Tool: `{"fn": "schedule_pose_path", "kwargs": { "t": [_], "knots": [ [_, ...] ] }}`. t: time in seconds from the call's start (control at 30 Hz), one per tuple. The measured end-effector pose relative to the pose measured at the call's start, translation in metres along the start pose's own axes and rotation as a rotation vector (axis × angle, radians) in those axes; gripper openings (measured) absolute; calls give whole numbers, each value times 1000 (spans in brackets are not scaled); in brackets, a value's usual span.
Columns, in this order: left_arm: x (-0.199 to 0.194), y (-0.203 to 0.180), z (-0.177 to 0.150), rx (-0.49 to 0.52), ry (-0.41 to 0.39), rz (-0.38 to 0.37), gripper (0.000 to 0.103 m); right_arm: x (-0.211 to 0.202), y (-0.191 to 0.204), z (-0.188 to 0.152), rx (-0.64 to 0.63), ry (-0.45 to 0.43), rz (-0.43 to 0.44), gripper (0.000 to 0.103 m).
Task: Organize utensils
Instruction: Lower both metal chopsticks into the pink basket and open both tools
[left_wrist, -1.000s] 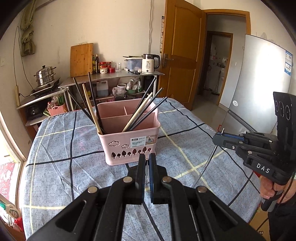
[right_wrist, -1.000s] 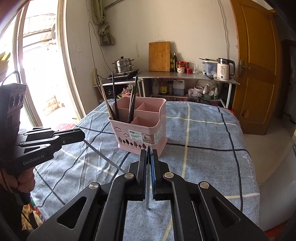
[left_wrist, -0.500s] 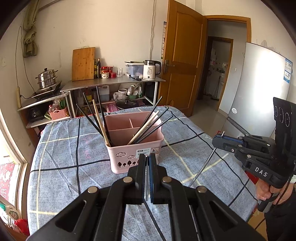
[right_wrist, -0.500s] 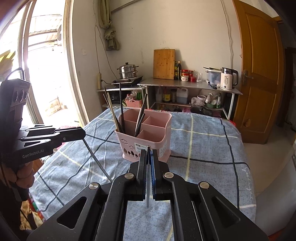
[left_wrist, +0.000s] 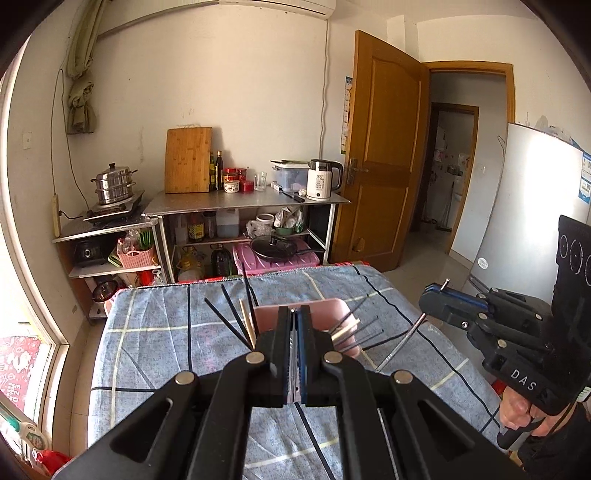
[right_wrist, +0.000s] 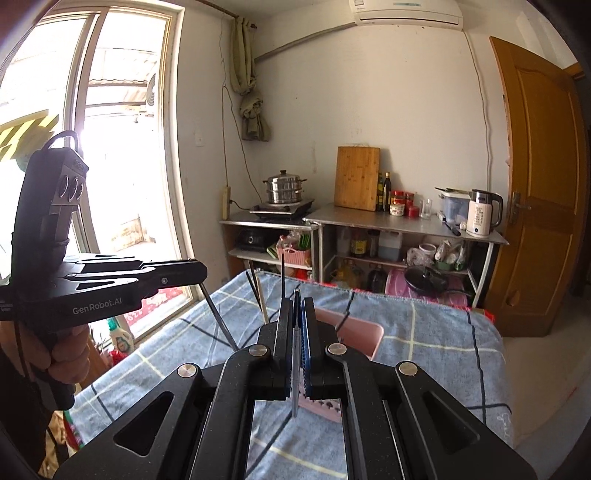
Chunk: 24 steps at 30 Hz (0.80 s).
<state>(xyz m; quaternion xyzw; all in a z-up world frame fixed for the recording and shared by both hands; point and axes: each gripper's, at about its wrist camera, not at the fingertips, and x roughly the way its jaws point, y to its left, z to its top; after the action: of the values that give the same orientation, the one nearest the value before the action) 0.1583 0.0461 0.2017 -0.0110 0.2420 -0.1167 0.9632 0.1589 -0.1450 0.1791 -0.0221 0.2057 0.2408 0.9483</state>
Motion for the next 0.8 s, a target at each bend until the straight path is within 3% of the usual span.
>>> {"fn": "schedule_pose_path", "kwargs": {
  "t": [0.53,0.8],
  "knots": [
    [43,21,19,2,-62,14,4,60,-5,23,3,-65,-24,4],
    [75,33,1,-38,-24,-14,4,93,-17,7,19,-9,-48,4]
  ]
}}
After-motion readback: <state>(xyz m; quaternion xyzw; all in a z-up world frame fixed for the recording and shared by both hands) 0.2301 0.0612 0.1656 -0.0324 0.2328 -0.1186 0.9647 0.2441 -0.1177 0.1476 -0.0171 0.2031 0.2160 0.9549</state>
